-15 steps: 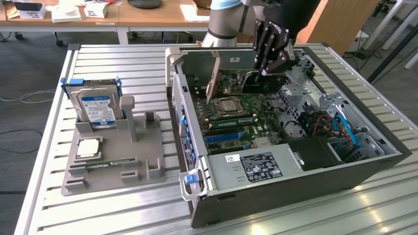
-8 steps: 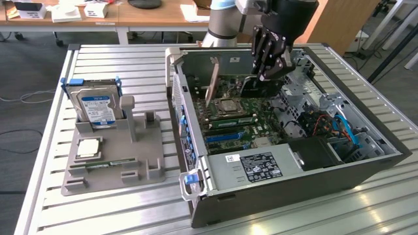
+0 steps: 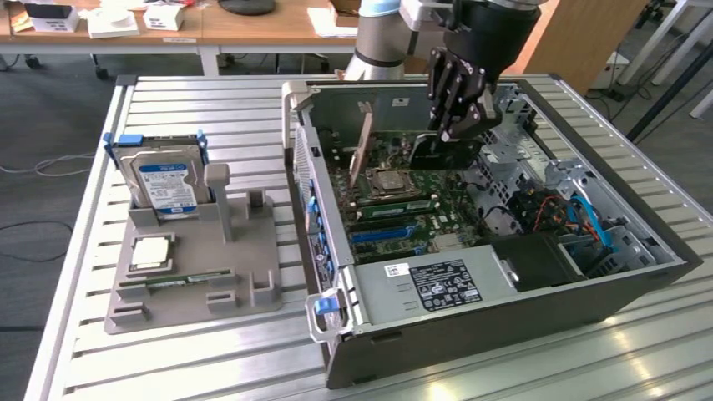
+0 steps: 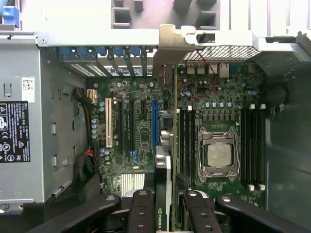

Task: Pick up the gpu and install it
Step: 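Insert the gpu into the slot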

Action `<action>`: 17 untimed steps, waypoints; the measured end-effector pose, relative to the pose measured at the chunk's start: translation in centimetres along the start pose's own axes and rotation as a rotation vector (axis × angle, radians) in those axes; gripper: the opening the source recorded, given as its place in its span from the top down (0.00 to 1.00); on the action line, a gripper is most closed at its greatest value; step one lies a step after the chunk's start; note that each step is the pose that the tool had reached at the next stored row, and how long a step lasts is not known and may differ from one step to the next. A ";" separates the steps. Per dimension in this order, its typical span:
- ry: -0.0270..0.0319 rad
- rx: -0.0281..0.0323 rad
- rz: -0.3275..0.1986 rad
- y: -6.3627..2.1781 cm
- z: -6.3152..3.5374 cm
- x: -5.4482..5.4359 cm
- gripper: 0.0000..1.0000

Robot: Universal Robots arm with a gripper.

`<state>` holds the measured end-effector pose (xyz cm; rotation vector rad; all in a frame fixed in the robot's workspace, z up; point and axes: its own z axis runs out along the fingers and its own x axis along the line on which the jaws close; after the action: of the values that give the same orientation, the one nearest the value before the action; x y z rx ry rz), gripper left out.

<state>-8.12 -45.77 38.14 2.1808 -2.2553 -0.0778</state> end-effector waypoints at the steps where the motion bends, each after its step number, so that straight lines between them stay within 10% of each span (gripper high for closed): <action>1: -0.0003 0.0001 0.000 -0.01 0.18 0.0 0.73; 17: 0.0002 -0.0001 0.000 -0.12 3.06 0.2 0.73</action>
<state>-8.13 -45.87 35.07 2.1807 -2.2552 -0.0777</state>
